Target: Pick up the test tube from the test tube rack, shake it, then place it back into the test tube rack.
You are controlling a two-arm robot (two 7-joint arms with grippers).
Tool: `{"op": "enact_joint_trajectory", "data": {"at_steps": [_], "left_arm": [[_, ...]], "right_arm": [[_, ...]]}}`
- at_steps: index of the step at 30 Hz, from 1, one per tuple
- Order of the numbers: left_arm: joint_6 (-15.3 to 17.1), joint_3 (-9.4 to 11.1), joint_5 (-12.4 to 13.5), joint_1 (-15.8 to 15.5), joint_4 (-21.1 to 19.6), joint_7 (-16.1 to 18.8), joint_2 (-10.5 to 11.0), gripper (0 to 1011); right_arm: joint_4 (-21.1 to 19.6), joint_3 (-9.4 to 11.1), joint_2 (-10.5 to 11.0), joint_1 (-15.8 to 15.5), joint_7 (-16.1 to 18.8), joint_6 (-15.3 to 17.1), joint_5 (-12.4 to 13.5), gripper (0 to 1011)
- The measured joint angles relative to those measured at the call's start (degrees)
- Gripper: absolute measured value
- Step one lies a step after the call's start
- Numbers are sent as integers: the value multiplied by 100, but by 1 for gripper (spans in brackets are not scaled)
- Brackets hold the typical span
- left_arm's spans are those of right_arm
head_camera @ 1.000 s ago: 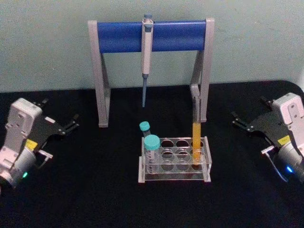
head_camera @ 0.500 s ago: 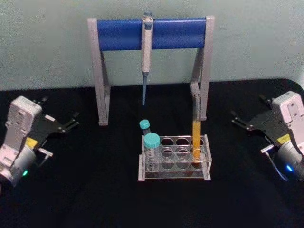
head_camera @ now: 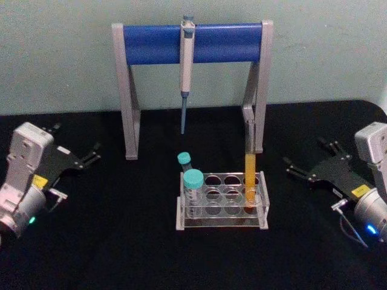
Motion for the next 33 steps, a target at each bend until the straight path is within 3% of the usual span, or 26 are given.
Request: {"op": "enact_joint_trajectory", "data": {"at_steps": [3, 14, 23, 33], "left_arm": [[0, 0, 0, 0, 0, 0, 0, 1001], [0, 0, 0, 0, 0, 0, 0, 1001], [0, 0, 0, 0, 0, 0, 0, 1001], [0, 0, 0, 0, 0, 0, 0, 1001]], "right_arm": [[-220, 126, 16, -179, 283, 196, 363, 1000], [-521, 270, 13, -319, 950, 592, 862, 1000], [-475, 217, -206, -94, 1257, 843, 930, 1000], [-117, 85, -576, 331, 1357, 1114, 745, 1000]]}}
